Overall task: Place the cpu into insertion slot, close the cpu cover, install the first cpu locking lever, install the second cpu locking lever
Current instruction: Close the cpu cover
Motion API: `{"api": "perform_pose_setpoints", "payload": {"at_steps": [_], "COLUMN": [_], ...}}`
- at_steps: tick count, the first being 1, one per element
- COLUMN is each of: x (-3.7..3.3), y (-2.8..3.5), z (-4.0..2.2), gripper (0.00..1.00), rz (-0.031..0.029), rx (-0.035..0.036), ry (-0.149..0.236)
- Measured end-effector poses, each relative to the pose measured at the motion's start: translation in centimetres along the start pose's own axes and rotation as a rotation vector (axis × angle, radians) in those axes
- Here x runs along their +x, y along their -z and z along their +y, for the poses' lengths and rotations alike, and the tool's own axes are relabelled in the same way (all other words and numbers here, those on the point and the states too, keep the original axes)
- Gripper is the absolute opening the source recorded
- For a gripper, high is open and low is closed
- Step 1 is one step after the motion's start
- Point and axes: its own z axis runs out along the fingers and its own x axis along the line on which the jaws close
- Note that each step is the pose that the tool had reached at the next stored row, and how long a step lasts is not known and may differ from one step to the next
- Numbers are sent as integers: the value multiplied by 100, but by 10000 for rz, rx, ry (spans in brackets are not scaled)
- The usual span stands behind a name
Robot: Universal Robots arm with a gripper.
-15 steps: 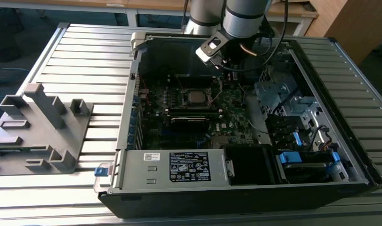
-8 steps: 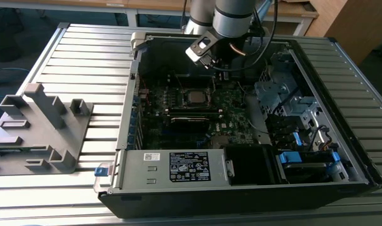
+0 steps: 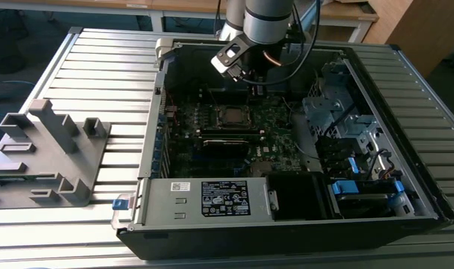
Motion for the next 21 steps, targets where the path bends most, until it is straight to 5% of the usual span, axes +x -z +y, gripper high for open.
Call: {"api": "perform_pose_setpoints", "payload": {"at_steps": [10, 13, 21], "x": [0, -1, -1], "y": [1, -1, -1], "z": [-16, -16, -16], "gripper": [10, 10, 10], "rz": [1, -3, -3], "rx": [6, 105, 152], "ry": [0, -2, -3]}}
